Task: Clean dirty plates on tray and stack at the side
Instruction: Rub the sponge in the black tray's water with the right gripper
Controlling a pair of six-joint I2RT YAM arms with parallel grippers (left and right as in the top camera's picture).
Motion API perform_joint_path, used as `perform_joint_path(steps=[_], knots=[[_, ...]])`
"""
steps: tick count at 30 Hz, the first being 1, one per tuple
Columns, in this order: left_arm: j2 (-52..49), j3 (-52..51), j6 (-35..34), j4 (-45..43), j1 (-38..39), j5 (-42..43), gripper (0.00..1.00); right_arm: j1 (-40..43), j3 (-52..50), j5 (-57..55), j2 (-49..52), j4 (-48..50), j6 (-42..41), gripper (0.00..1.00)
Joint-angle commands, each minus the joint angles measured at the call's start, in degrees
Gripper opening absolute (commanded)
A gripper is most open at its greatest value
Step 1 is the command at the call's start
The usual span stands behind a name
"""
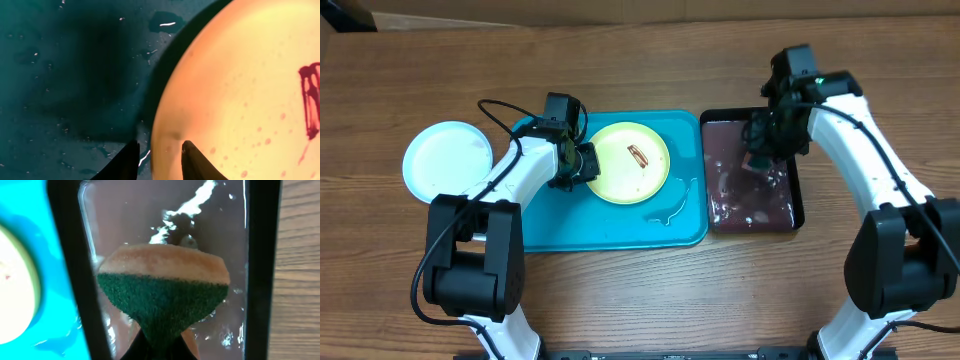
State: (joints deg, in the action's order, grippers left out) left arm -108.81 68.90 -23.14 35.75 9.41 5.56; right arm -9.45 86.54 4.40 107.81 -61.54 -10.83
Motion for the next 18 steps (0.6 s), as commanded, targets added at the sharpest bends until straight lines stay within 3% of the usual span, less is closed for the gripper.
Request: perform_joint_path(steps=[1,18], knots=[[-0.4,-0.3,0.9,-0.2,0.4,1.7,0.31,-1.5,-3.1,-5.5,0.0,2.8,-3.0,0.04],[-0.4,-0.3,0.9,-0.2,0.4,1.6,0.31,-1.7,-3.2,-6.1,0.0,4.3,-3.1,0.04]])
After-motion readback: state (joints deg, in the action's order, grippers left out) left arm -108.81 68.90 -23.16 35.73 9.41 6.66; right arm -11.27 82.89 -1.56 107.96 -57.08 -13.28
